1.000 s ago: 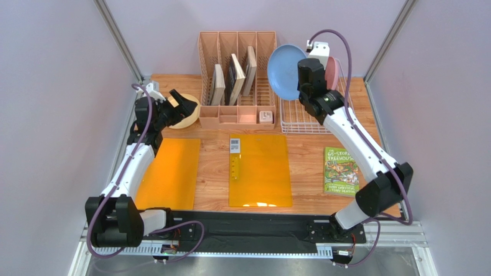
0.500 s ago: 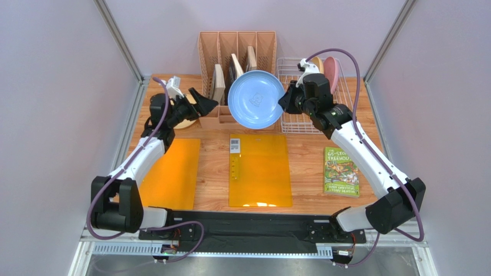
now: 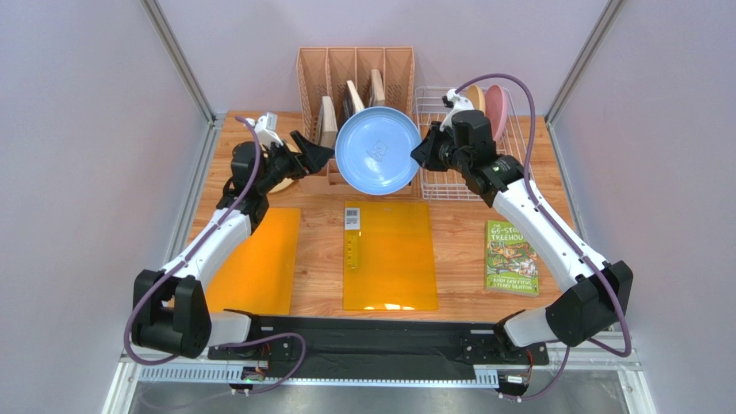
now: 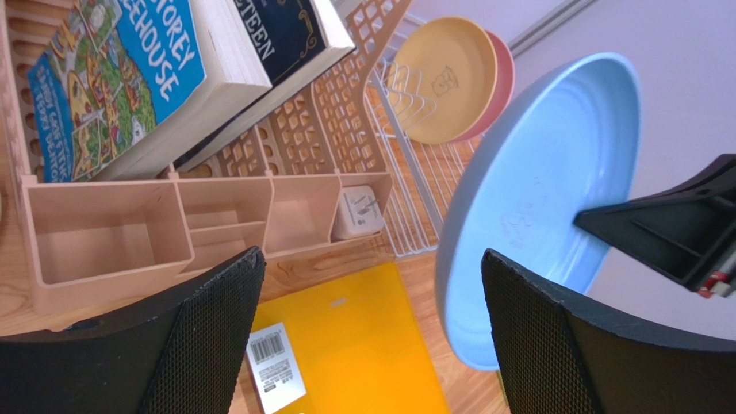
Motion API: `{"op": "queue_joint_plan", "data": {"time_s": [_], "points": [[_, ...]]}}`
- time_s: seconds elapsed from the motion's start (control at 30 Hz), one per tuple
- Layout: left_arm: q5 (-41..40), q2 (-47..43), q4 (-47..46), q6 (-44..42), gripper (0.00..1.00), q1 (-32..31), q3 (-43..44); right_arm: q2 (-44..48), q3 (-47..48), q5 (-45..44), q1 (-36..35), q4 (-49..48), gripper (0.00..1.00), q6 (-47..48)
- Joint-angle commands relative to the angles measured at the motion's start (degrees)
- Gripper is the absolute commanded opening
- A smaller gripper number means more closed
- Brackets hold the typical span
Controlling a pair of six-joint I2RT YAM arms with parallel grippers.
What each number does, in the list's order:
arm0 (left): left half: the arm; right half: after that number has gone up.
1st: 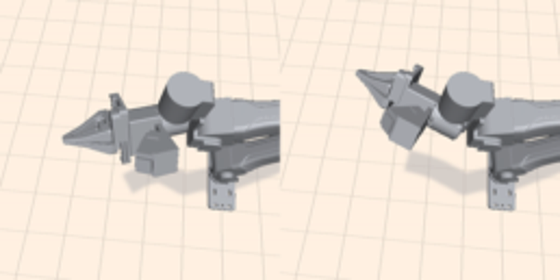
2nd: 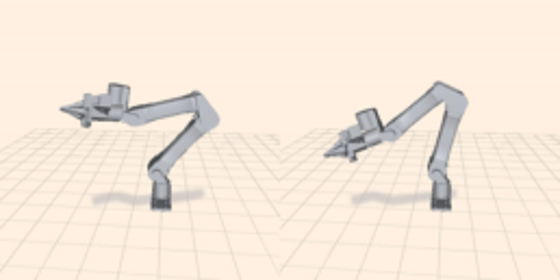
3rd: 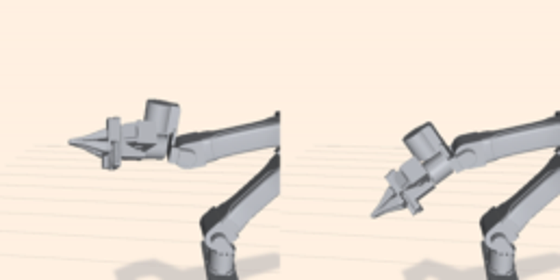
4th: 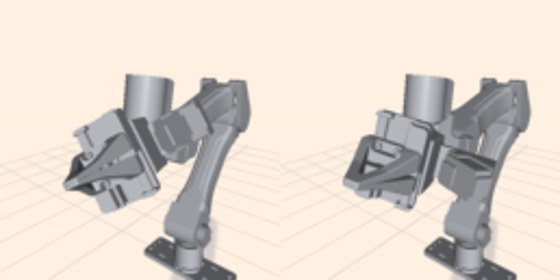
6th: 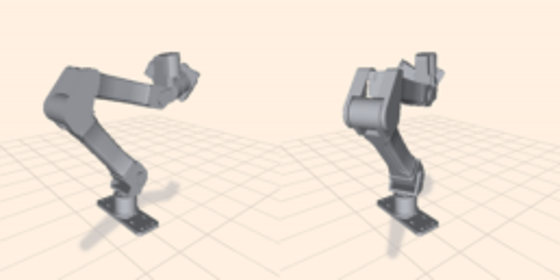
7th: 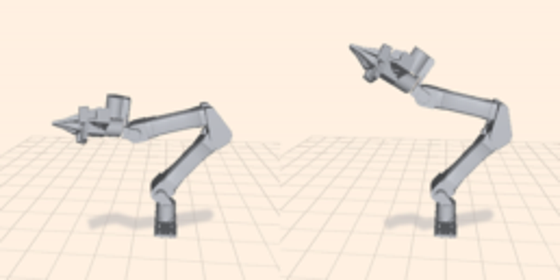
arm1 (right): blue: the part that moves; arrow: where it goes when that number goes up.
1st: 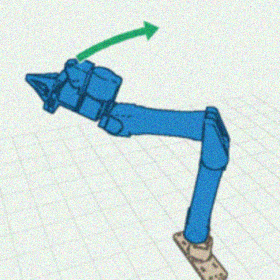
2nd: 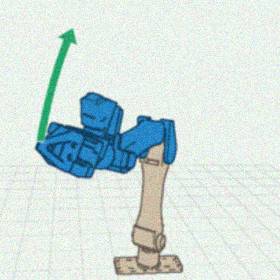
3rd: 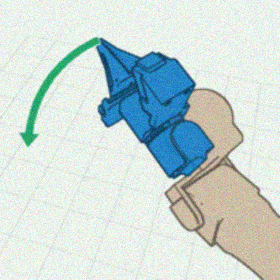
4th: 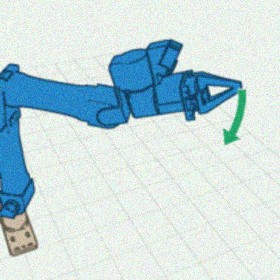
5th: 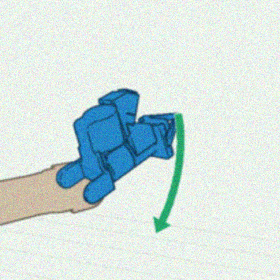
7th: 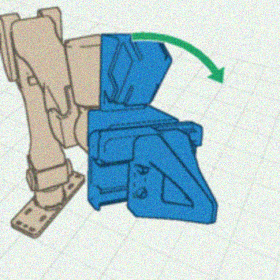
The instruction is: Unload the plates from the dish rack
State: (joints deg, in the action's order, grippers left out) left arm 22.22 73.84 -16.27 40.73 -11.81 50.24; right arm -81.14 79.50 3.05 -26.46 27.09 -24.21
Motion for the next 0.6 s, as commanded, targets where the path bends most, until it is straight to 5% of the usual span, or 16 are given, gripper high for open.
{"op": "queue_joint_plan", "data": {"time_s": [0.0,0.37,0.57], "points": [[-3.5,-6.3,-1.4,-2.8,1.0,-0.5,-0.6,0.2,-0.9,-3.0,0.5,-3.8,0.0,-0.6],[1.2,0.3,-3.2,-0.3,0.96,-1.3,1.0,-3.1,-1.0,6.0,0.9,-7.9,0.0,-3.6],[2.2,4.5,-5.7,0.9,0.84,-2.4,2.1,-5.1,-0.6,9.9,0.8,-8.6,0.0,-4.5]]}}
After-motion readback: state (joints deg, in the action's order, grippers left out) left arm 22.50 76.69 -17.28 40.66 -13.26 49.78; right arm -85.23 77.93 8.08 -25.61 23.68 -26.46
